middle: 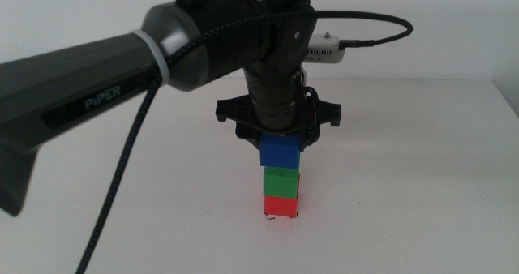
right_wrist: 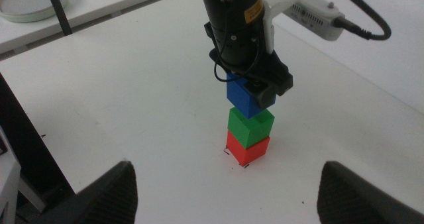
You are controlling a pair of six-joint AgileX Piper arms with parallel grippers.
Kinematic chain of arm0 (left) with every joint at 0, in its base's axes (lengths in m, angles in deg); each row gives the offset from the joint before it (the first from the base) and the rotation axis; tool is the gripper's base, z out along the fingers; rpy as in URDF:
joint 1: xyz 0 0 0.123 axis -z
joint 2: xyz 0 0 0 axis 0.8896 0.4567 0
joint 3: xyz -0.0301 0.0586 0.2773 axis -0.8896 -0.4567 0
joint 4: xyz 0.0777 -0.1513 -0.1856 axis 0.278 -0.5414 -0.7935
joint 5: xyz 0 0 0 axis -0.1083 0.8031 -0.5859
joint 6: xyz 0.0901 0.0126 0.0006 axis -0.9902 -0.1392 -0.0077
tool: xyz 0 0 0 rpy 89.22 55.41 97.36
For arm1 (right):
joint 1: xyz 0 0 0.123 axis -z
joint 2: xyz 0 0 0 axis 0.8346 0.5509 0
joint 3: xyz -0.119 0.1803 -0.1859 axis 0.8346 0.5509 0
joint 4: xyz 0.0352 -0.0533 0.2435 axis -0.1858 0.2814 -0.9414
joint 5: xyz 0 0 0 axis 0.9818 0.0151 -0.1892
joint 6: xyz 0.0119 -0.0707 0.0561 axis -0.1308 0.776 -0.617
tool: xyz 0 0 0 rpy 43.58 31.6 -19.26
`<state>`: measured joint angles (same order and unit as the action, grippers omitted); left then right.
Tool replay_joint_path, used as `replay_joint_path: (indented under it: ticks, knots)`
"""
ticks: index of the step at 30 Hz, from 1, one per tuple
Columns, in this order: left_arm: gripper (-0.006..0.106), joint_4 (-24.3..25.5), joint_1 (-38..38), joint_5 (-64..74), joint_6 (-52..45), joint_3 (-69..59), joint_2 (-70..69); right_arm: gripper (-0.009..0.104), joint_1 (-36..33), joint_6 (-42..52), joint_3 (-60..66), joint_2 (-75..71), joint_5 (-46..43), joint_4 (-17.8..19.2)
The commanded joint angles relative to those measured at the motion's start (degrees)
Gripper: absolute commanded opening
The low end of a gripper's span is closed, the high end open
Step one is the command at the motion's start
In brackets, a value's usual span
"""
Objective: Stack red cubes first, then green, then blue cubes in a specific spot.
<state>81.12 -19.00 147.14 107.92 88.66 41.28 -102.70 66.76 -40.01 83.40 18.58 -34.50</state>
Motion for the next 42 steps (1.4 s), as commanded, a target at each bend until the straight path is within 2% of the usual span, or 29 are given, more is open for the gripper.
replay_joint_path:
  ticks: [1, 19, 26, 28, 29, 42]
  knots:
    - [-0.002, -0.5, 0.2, -1.4, -0.1, 0.7, 0.4, 0.092, -0.1, 0.2, 0.5, -0.3, -0.4, 0.4]
    - [-0.002, -0.8, 0.1, -3.0, 0.0, 0.7, 3.3, 0.092, -0.1, 0.2, 0.5, -0.3, -0.4, 0.4]
    - [0.001, 0.4, -0.4, -2.2, 0.0, 0.7, 3.3, 0.092, -0.1, 0.2, 0.5, -0.3, -0.4, 0.4]
    - [0.004, 0.4, -0.4, -2.2, -0.1, 0.7, 3.3, 0.092, -0.1, 0.2, 0.5, -0.3, -0.4, 0.4]
    - [0.030, -0.4, -0.4, -3.0, -0.1, 0.7, 3.3, 0.092, -0.1, 0.2, 0.5, -0.3, -0.4, 0.4]
    - [0.067, -0.1, -0.4, -3.3, -1.2, 0.7, 3.3, 0.092, -0.1, 0.2, 0.5, -0.3, -0.4, 0.4]
